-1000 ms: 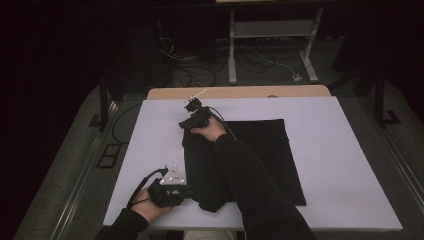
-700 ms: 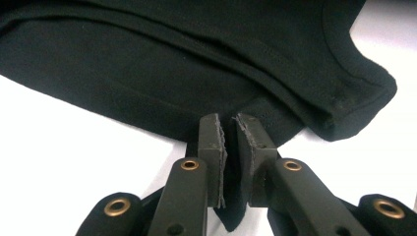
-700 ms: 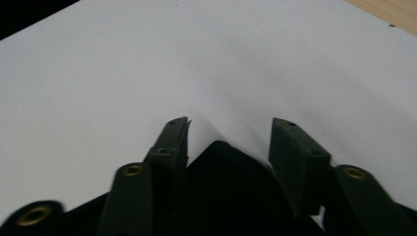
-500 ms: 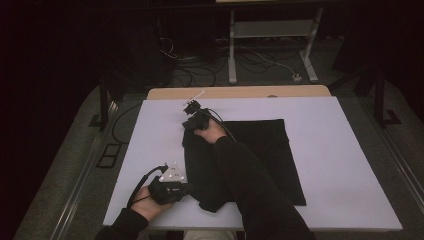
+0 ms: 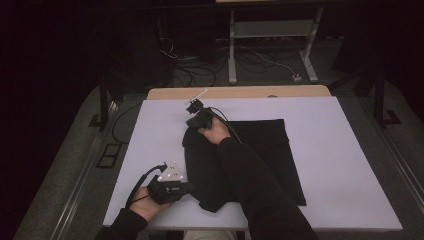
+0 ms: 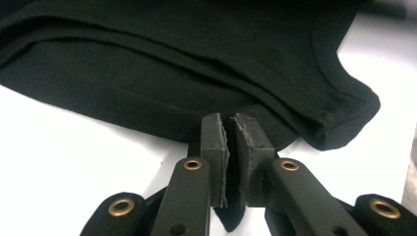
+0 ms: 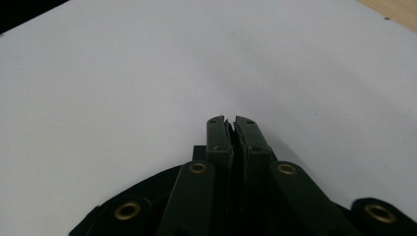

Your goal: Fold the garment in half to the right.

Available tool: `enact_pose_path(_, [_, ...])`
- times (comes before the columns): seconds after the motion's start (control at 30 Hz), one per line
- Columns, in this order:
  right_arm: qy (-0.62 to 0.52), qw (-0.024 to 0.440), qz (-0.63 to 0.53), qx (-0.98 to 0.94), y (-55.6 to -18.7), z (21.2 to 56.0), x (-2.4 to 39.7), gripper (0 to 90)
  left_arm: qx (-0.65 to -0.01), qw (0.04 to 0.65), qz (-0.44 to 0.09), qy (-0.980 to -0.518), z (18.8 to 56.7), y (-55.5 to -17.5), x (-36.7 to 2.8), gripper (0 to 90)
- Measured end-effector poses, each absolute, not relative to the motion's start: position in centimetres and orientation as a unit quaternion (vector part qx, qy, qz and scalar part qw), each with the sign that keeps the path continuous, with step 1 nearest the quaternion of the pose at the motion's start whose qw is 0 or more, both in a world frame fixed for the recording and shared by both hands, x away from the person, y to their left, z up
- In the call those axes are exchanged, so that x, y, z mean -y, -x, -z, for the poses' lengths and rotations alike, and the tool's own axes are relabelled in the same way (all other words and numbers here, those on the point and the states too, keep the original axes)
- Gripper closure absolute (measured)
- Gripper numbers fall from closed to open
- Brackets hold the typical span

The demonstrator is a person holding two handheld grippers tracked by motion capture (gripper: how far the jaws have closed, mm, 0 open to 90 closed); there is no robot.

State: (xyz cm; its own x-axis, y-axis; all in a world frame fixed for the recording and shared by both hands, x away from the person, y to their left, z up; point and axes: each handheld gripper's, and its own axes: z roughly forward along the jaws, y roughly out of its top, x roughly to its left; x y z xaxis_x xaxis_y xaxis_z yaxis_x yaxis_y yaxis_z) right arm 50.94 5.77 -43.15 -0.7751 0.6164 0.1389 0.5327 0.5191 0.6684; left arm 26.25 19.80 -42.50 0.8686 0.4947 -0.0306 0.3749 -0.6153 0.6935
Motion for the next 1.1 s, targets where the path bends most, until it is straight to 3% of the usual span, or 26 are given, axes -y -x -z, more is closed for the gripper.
enact_pose_path(1.1, [-0.320, 0.077, -0.410, -0.851, -48.8, 39.5, 1.0, 84.3, -0.249, 0.401, -0.090, -0.877, 40.5, -26.2, -18.5, 81.2])
